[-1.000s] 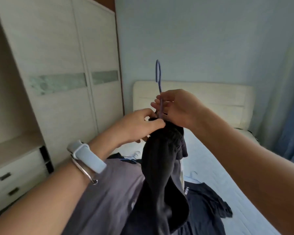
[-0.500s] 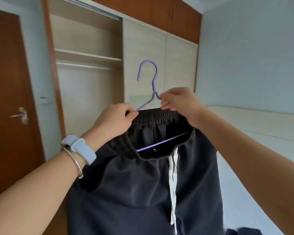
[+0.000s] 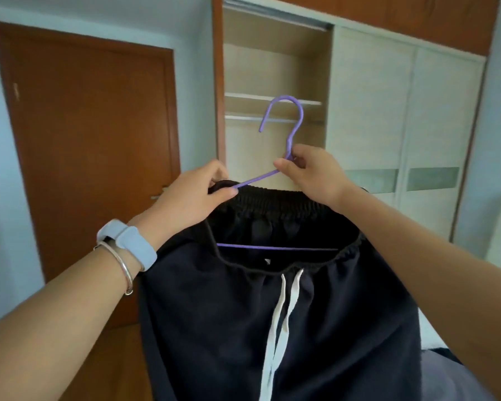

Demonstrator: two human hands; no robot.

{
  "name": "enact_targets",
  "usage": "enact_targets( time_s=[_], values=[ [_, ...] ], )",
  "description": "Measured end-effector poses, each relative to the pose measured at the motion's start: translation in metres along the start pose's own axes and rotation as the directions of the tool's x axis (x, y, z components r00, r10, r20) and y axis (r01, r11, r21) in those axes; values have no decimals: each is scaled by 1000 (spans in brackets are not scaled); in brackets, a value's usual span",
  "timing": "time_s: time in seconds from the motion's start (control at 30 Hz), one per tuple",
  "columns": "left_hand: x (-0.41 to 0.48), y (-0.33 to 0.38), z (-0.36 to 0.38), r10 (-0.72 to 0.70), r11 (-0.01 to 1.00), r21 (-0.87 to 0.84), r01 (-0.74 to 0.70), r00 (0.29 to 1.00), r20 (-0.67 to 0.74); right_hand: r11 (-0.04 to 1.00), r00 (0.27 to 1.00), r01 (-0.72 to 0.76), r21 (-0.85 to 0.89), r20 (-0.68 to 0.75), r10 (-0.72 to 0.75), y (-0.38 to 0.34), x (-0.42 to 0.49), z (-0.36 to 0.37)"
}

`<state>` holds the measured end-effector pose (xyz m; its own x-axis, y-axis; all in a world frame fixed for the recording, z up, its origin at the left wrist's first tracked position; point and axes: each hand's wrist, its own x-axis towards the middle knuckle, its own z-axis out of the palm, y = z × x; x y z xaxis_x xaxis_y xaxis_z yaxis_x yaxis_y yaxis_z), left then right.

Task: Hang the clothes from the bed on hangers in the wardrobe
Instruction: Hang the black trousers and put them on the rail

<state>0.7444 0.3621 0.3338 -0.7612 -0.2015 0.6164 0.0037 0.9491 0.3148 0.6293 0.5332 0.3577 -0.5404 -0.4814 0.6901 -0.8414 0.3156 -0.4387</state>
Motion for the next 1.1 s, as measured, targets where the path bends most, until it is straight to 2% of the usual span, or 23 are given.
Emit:
enact_targets(
  time_s=[0.07, 0.13, 0.27, 0.53, 0.63, 0.83, 0.9, 1.0, 1.1],
  values=[
    [-2, -44, 2, -85, 963, 259, 75, 996, 30, 1000, 1000, -15, 11, 2, 15, 5, 17, 32],
    [-1, -79, 8, -145, 915, 378, 141, 989, -17, 1000, 1000, -22, 22, 12, 21, 11, 33, 60],
    [24, -127, 23, -111, 914, 369, 165, 980, -164, 999, 998, 26, 32, 50, -28, 20, 67, 111],
    [143, -208, 71, -56, 930, 344, 130, 975, -215, 1000, 997, 6, 22, 83, -8, 90, 161, 203],
    [201, -240, 99, -55, 945, 309, 107, 984, -172, 999, 998, 9, 52, 66, -13, 122, 212, 232],
    [291, -285, 161, -14, 934, 354, -41, 988, 151, 994, 997, -65, 86, 39, 62, 181, 289, 270],
    [319, -293, 181, 80, 959, 252, -127, 979, 188, 993, 997, -73, 97, 29, 70, 197, 305, 277],
    [360, -302, 215, 164, 986, 4, -169, 961, 221, 988, 994, -110, 104, 23, 109, 226, 325, 283],
    [393, -315, 255, 240, 969, -113, -221, 952, 190, 983, 984, -176, 58, 14, 176, 262, 344, 289]
  ],
)
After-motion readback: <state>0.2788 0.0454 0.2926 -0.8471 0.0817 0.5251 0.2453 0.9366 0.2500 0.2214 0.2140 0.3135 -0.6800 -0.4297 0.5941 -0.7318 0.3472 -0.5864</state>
